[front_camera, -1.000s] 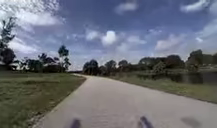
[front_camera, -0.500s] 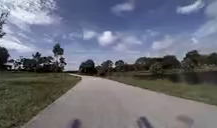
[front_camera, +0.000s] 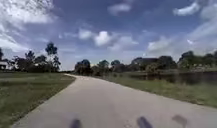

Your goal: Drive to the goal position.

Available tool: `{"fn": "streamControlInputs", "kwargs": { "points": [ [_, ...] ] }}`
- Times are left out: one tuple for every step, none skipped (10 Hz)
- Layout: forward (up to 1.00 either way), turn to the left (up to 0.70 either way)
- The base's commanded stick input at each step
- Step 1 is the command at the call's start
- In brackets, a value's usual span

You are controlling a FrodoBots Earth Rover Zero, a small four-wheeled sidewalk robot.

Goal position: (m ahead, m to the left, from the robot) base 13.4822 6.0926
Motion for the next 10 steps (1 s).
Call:
{"fn": "streamControlInputs", "kwargs": {
  "points": [
    [0.69, 0.03],
    [0.69, 0.03],
    [0.69, 0.03],
    [0.69, 0.03],
    [0.69, 0.03],
    [0.69, 0.03],
    [0.69, 0.03],
    [0.69, 0.03],
    [0.69, 0.03],
    [0.69, 0.03]
  ]
}}
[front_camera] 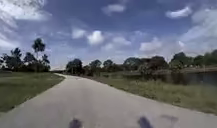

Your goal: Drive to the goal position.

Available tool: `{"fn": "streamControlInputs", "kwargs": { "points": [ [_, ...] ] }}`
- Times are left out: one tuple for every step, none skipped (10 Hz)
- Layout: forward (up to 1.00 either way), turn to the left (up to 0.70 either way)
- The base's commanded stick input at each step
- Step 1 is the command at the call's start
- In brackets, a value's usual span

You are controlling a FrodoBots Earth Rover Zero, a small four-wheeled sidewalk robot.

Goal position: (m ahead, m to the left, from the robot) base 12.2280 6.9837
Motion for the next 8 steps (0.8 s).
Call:
{"fn": "streamControlInputs", "kwargs": {
  "points": [
    [0.69, 0.03],
    [0.69, 0.03],
    [0.69, 0.03],
    [0.69, 0.03],
    [0.69, 0.03],
    [0.69, 0.03],
    [0.69, 0.03],
    [0.69, 0.03]
  ]
}}
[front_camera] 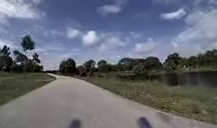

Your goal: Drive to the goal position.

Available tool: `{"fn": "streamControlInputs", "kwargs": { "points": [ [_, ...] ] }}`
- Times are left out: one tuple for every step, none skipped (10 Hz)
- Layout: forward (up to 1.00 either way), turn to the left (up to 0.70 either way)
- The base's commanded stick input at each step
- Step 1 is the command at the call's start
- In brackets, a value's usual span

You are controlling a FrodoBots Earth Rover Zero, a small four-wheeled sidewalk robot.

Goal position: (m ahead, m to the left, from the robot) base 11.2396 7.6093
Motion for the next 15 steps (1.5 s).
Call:
{"fn": "streamControlInputs", "kwargs": {
  "points": [
    [0.68, 0.03],
    [0.68, 0.03],
    [0.67, 0.06],
    [0.64, 0.29],
    [0.61, 0.36],
    [0.58, 0.40],
    [0.56, 0.45],
    [0.54, 0.49],
    [0.52, 0.52],
    [0.51, 0.51],
    [0.51, 0.51],
    [0.50, 0.50],
    [0.50, 0.50],
    [0.51, 0.51],
    [0.51, 0.51]
  ]
}}
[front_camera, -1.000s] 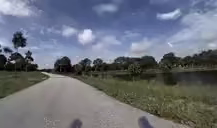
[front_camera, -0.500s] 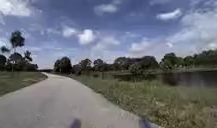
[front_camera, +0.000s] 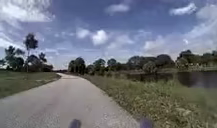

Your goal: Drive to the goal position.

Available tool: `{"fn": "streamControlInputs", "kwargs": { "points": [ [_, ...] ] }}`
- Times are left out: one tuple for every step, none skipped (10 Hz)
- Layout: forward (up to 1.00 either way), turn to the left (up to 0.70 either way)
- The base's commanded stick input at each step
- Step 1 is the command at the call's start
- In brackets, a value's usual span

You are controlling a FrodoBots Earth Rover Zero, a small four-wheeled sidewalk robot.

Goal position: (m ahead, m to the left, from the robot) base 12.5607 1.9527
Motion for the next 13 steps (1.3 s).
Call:
{"fn": "streamControlInputs", "kwargs": {
  "points": [
    [0.51, 0.51],
    [0.51, 0.51],
    [0.51, 0.51],
    [0.51, 0.51],
    [0.53, 0.53],
    [0.56, 0.56],
    [0.58, 0.58],
    [0.60, 0.60],
    [0.69, 0.03],
    [0.69, 0.03],
    [0.69, 0.03],
    [0.69, 0.03],
    [0.69, 0.03]
  ]
}}
